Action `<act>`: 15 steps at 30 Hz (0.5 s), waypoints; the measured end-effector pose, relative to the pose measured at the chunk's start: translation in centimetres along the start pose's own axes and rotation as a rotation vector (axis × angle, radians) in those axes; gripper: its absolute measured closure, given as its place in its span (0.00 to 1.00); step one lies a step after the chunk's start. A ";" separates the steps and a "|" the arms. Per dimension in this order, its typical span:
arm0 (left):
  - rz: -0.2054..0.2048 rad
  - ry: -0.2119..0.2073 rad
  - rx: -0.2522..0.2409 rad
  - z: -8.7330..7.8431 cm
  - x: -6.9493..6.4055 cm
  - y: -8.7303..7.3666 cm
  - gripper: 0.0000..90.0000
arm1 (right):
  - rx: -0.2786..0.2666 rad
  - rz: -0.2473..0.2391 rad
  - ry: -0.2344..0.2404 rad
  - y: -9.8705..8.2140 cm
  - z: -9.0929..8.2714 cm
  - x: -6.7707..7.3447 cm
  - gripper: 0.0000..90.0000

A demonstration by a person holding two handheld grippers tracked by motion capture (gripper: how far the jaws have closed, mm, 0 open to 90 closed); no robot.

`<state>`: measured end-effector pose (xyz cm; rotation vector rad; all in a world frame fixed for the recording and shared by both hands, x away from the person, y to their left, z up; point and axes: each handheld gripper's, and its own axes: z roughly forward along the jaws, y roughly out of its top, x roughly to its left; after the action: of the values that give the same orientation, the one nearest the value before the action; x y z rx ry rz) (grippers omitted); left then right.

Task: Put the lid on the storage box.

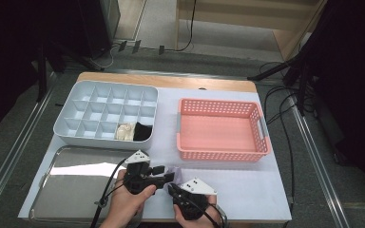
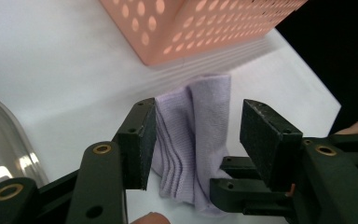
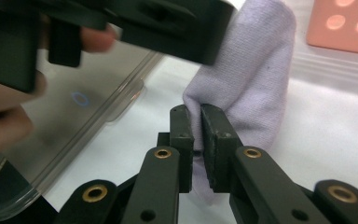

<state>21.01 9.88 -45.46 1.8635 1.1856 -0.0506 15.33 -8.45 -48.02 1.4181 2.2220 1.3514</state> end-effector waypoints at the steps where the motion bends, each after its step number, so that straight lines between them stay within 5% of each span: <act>1: -0.002 0.009 0.010 0.3 0.0 -0.1 0.56 | 0.000 -0.005 -0.004 -0.1 0.0 0.1 0.93; 6: -0.002 -0.003 0.019 0.7 0.1 -0.2 0.93 | -0.003 -0.032 0.006 -0.1 -0.2 0.2 0.92; 11: -0.009 -0.009 0.017 0.8 0.5 -0.2 0.95 | 0.009 -0.060 0.053 -0.4 -1.4 0.3 0.92; 15: -0.014 -0.016 0.017 0.7 0.5 -0.2 0.95 | -0.032 -0.075 0.037 -0.3 -2.8 0.2 1.00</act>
<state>21.42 9.76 -46.26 1.8665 1.1901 -0.0838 13.41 -9.99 -46.62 1.2957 2.2427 1.3930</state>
